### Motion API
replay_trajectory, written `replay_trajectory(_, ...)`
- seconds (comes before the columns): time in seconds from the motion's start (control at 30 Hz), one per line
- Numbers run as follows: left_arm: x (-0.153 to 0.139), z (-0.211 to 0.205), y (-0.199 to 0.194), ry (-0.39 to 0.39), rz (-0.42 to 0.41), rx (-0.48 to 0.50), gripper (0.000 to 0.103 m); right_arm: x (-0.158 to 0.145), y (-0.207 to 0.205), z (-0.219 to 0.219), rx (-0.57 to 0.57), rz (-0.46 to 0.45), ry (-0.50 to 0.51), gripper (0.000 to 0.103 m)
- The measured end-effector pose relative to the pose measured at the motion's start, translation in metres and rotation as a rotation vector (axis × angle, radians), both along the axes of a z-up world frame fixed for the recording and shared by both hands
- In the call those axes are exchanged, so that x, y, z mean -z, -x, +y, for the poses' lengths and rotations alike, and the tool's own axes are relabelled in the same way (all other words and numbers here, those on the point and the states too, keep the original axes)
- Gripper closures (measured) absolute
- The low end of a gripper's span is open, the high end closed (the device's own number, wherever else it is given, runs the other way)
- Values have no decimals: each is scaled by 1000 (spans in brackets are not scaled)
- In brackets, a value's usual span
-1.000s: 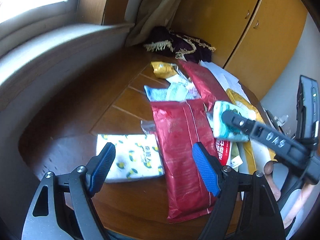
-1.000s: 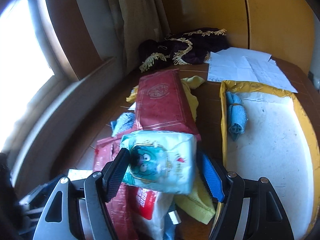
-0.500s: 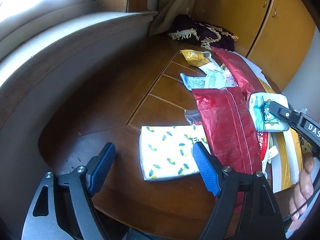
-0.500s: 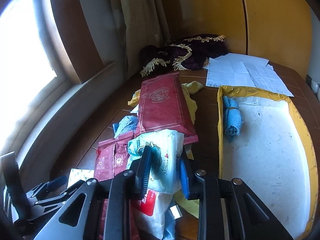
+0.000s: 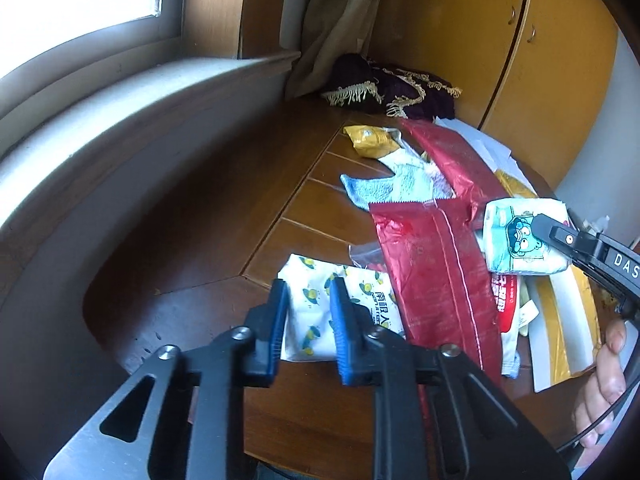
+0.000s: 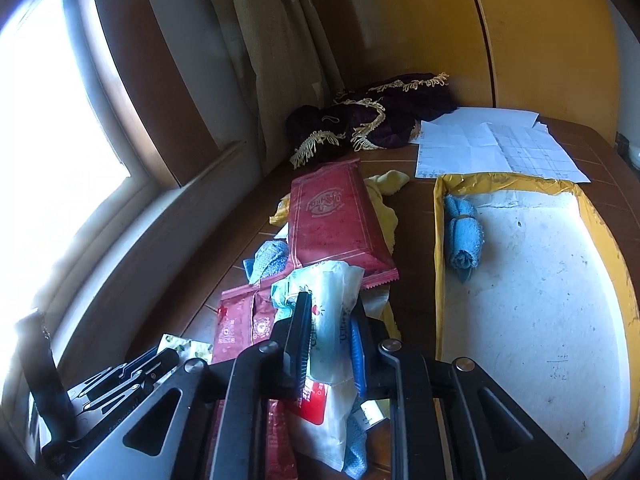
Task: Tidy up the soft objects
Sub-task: 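Grasp the blue cartoon wipes pack with the right tool while the left grasps the lemon-print tissue pack, then carry both held packs over the yellow-rimmed tray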
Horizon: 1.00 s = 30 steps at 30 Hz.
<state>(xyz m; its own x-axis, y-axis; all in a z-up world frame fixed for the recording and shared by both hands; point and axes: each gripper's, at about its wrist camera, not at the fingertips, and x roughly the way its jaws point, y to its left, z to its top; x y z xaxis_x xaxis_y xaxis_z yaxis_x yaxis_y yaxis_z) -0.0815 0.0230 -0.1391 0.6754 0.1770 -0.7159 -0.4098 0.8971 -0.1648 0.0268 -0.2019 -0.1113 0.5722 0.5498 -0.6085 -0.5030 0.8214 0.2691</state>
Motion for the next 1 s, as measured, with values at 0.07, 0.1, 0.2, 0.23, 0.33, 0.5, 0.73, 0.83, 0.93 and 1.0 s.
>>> replay_trajectory(0.07, -5, -1, 3, -1, -20, 3, 89, -4, 2, -6, 7, -2, -27, 89)
replay_trajectory(0.1, -8, -1, 5, 0, -30, 0, 90, -6, 3, -9, 12, -6, -36, 90)
replay_trajectory(0.2, -20, 0, 9, 11, -62, 7, 92, -11, 6, -17, 30, -18, -61, 91)
replay_trajectory(0.23, -25, 0, 10, 12, -73, 5, 93, -13, 7, -21, 34, -21, -68, 91)
replay_trajectory(0.33, -39, -3, 11, 5, -113, 7, 93, -18, 9, -30, 44, -31, -90, 91)
replay_trajectory(0.5, -60, -7, 8, 20, -153, 46, 94, -22, 12, -48, 71, -43, -111, 91)
replay_trajectory(0.73, -81, -43, -21, 102, -215, 174, 94, -16, 5, -91, 162, -26, -133, 91)
replay_trajectory(0.83, -91, -78, -48, 112, -236, 273, 94, -10, 3, -119, 210, -11, -139, 91)
replay_trajectory(0.93, -98, -117, -77, 121, -248, 369, 94, -1, 1, -145, 256, 3, -127, 91)
replay_trajectory(1.0, -98, -141, -95, 129, -251, 423, 94, 6, -2, -160, 292, 16, -112, 91)
